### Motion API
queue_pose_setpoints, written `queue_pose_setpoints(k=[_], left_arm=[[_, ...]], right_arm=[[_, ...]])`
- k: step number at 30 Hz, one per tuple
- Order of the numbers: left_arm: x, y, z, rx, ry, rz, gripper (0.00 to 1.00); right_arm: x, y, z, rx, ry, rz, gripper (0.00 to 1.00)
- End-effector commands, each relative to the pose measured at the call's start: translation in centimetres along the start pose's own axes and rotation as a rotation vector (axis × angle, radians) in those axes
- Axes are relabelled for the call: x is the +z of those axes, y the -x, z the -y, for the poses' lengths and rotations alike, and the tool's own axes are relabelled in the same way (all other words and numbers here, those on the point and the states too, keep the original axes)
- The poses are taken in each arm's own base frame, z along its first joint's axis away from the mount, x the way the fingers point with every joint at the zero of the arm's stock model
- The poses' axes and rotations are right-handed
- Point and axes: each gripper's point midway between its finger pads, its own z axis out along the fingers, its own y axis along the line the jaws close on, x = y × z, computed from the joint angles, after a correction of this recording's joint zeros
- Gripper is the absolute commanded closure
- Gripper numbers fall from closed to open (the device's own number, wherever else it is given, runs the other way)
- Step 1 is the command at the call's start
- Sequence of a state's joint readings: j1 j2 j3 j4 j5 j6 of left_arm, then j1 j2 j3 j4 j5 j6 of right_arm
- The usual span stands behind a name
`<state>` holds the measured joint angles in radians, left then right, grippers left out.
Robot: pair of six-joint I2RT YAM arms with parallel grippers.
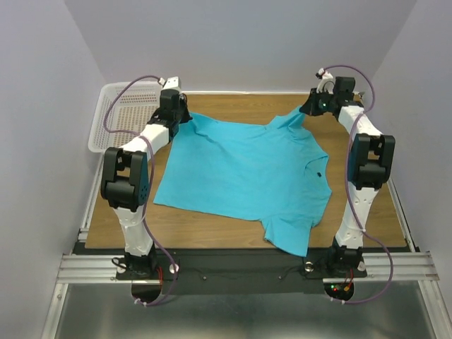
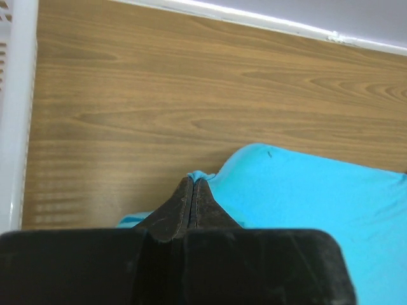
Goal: Fold and stack the t-shirts
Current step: Flatten the tshirt out
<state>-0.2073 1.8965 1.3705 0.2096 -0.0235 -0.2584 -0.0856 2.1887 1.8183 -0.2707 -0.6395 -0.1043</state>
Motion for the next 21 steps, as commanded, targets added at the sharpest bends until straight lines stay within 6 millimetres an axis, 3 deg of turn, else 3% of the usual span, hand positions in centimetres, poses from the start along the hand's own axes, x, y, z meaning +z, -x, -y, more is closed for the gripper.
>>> queue_pose_setpoints(k=[1, 14, 21], left_arm=[[0.8, 3.6, 0.1, 0.03, 0.04, 0.056, 1.0], [4.7, 4.8, -0.2, 0.034, 0.107, 0.022, 1.0], [6.0, 4.4, -0.4, 0.048, 0.12, -0.004, 1.0]], right_arm=[[-1.1, 6.9, 1.0, -0.103, -0.061, 0.161, 0.99], [0.3, 8.3, 3.5, -0.062, -0.139, 0.194, 0.99], [0.8, 7.2, 3.6, -0.047, -0.132, 0.174, 0.99]])
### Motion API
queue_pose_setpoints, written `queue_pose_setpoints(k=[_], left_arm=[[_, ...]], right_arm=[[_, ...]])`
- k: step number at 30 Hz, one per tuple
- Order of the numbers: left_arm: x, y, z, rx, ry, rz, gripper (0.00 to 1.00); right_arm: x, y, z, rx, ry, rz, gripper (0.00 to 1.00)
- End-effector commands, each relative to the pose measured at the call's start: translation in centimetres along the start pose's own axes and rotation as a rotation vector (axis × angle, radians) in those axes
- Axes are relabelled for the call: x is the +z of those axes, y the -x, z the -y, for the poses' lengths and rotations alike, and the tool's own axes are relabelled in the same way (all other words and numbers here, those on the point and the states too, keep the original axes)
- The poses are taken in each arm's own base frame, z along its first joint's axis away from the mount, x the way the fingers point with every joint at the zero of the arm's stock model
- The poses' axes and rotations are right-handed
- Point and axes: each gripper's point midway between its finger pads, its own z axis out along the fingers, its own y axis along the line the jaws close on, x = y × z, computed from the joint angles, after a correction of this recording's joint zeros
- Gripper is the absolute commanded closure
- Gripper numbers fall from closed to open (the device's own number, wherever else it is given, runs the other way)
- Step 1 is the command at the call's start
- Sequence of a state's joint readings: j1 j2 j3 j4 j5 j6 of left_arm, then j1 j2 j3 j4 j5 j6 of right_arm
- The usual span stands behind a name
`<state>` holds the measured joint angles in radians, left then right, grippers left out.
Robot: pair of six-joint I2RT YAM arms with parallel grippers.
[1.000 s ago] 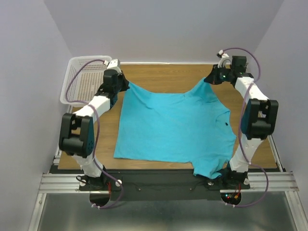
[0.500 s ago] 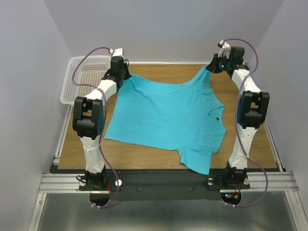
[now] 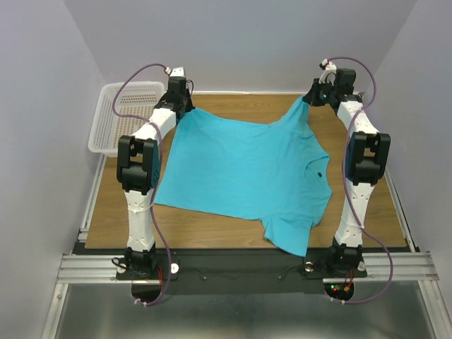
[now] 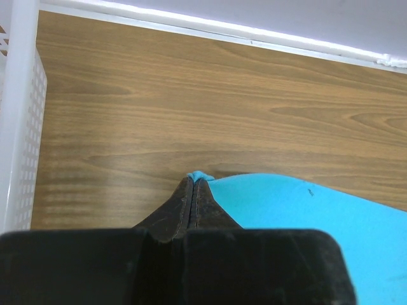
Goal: Fold and stack the t-shirts
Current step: Flatten the tshirt out, then fold the tshirt
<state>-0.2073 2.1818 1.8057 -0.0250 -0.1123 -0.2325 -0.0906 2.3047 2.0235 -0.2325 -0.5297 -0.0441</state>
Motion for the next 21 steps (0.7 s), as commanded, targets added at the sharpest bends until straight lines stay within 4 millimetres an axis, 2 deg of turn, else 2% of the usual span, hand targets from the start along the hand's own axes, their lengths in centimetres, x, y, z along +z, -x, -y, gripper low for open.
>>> queue_pose_setpoints(k=[1, 7, 14, 15, 19, 21], left_arm=[[-0.4, 2.7, 0.2, 0.011, 0.015, 0.046, 1.0], [0.0, 2.8, -0.8, 0.01, 0.074, 0.046, 1.0], [0.0, 3.3, -0.6, 0.027, 0.065, 0.057, 1.0], [0.0, 3.4, -0.5, 0.03, 0.059, 0.057, 1.0], [0.0, 3.9, -0.3, 0.038, 0.052, 0.071, 1.0], [0.0, 3.9, -0.3, 0.047, 0.05, 0.072, 1.0]], right_arm=[[-0.4, 2.3, 0.1, -0.033, -0.01, 0.064, 0.99], [-1.1, 2.7, -1.0, -0.049, 0.034, 0.071, 0.99], [-1.6, 2.4, -2.8, -0.065, 0.127, 0.065, 0.99], [-1.6, 1.8, -2.9, -0.069, 0.135, 0.054, 0.99], [-2.3, 1.4, -3.0, -0.092, 0.122, 0.046, 0.99], [-2.9, 1.9, -2.8, -0.11, 0.096, 0.053, 1.0]])
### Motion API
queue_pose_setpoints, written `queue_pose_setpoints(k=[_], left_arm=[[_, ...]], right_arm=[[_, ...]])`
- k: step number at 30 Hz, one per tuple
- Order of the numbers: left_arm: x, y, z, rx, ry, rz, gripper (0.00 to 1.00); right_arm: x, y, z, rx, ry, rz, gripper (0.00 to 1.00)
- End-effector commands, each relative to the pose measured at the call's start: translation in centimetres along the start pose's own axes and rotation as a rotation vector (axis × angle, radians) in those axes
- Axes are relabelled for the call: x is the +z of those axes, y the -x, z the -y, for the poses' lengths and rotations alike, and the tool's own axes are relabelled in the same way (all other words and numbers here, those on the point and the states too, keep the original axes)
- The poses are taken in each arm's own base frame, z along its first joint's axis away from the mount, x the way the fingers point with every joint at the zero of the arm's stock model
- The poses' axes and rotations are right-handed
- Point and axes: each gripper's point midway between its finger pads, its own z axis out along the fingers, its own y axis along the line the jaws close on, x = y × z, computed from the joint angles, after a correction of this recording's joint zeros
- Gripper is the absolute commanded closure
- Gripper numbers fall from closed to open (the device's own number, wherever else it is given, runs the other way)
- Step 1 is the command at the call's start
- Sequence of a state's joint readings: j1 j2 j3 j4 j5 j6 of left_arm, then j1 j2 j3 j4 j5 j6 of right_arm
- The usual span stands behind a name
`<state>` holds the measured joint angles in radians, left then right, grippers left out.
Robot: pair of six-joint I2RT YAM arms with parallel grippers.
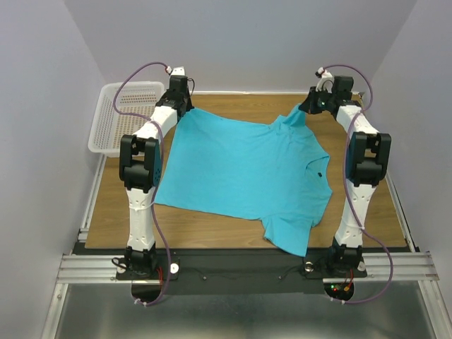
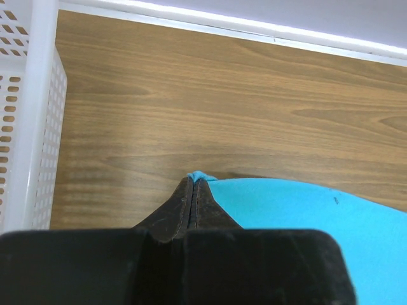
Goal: Fold and stack the t-shirts
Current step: Fold the tshirt
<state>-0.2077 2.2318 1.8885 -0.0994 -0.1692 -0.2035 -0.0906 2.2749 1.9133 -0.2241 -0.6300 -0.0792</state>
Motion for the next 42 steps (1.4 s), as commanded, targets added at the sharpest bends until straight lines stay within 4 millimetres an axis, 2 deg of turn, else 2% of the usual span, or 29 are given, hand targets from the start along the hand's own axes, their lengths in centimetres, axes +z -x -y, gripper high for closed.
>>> queue_pose_setpoints(k=[1, 7, 11, 13, 14, 15, 17, 25, 31, 36, 42], left_arm=[[-0.9, 4.1, 0.5, 0.011, -0.011, 0.097, 1.0], [-0.9, 4.1, -0.3, 0.04, 0.026, 0.101, 1.0], [-0.8, 3.9, -0.7, 0.055, 0.043, 0.098, 1.0], [-0.7, 3.8, -0.8, 0.057, 0.047, 0.097, 1.0], [-0.5, 3.7, -0.8, 0.059, 0.047, 0.094, 1.0], [-0.5, 3.7, -0.8, 0.059, 0.047, 0.094, 1.0], [-0.3, 3.6, -0.8, 0.06, 0.048, 0.093, 1.0], [-0.1, 3.8, -0.8, 0.061, 0.054, 0.099, 1.0], [-0.4, 3.6, -1.3, 0.071, 0.075, 0.097, 1.0], [-0.9, 3.4, -1.6, 0.068, 0.082, 0.094, 1.0], [-1.4, 3.6, -2.1, 0.065, 0.105, 0.097, 1.0]], right_arm=[[-2.9, 4.7, -1.1, -0.119, -0.02, 0.1, 0.99], [-5.0, 6.0, -1.0, -0.153, -0.076, 0.123, 0.99], [-6.2, 6.0, -1.5, -0.161, -0.065, 0.128, 1.0], [-6.7, 5.4, -1.3, -0.145, -0.066, 0.121, 0.99], [-7.5, 6.0, -1.6, -0.153, -0.064, 0.139, 0.99], [-7.6, 5.5, -1.5, -0.145, -0.061, 0.131, 0.99], [-8.7, 5.9, -1.7, -0.148, -0.057, 0.147, 0.99], [-10.6, 4.1, -1.8, -0.153, -0.061, 0.134, 1.0], [-12.0, 2.9, -0.5, -0.124, -0.087, 0.139, 1.0], [-12.1, 1.2, -0.1, -0.111, -0.094, 0.118, 0.99], [-12.5, 0.1, 0.5, -0.093, -0.11, 0.119, 0.99]])
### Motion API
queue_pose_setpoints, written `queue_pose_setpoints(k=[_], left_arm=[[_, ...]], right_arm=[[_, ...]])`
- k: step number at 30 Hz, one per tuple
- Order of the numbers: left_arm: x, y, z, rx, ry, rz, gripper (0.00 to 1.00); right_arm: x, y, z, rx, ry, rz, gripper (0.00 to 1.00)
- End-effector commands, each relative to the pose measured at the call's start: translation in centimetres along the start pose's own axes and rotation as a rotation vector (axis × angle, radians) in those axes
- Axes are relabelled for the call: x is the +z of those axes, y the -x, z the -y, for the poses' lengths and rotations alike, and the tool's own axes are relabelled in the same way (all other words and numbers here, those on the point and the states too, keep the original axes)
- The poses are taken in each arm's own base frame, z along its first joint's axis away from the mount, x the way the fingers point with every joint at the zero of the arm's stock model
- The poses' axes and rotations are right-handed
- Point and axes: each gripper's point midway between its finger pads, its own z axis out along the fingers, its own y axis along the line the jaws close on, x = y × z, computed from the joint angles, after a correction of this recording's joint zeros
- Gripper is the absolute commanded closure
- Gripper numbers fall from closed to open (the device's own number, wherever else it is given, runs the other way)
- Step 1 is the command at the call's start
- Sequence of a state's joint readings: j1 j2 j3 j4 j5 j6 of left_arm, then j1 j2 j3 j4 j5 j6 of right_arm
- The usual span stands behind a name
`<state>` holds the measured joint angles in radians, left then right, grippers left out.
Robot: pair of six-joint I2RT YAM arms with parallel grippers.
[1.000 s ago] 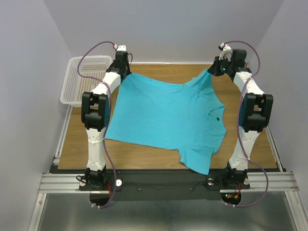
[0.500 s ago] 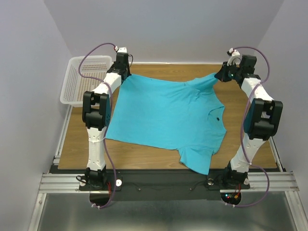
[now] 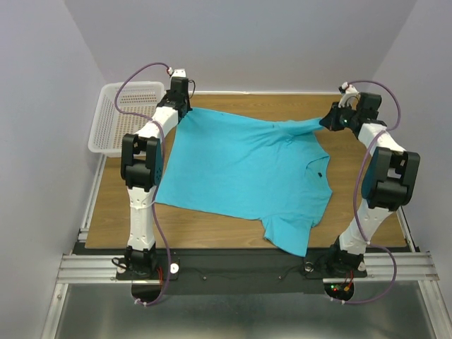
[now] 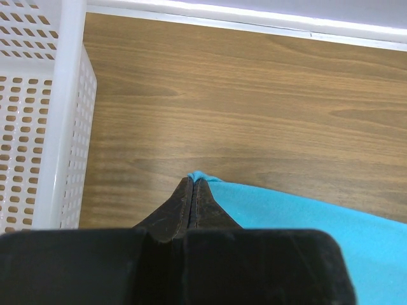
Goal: Fold and stack the t-shirts
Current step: Fold the tshirt
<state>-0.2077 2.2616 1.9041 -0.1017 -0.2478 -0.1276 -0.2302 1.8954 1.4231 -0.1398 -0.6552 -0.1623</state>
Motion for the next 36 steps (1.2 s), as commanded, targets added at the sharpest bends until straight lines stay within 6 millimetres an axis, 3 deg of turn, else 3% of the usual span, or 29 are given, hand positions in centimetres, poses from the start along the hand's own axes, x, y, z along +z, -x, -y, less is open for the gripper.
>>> queue_pose_setpoints(k=[1, 11, 14, 20, 36], left_arm=[[-2.2, 3.9, -1.1, -0.017, 0.033, 0.091, 1.0], [-2.3, 3.5, -2.0, -0.021, 0.067, 0.08, 1.0], [-2.5, 3.6, -1.6, -0.027, 0.042, 0.09, 1.0], [-3.0, 4.0, -0.6, -0.036, -0.022, 0.115, 1.0], [-3.6, 2.9, -1.6, -0.008, 0.003, 0.115, 1.0]], right_arm=[[-1.7, 3.2, 0.1, -0.079, -0.018, 0.104, 0.99], [-1.9, 1.7, 0.8, -0.061, -0.043, 0.099, 0.99], [-1.8, 0.9, 0.1, -0.046, -0.009, 0.088, 0.99], [-1.5, 0.9, -0.5, -0.051, 0.038, 0.108, 0.99], [-2.1, 0.1, -0.2, -0.067, 0.002, 0.099, 0.99]])
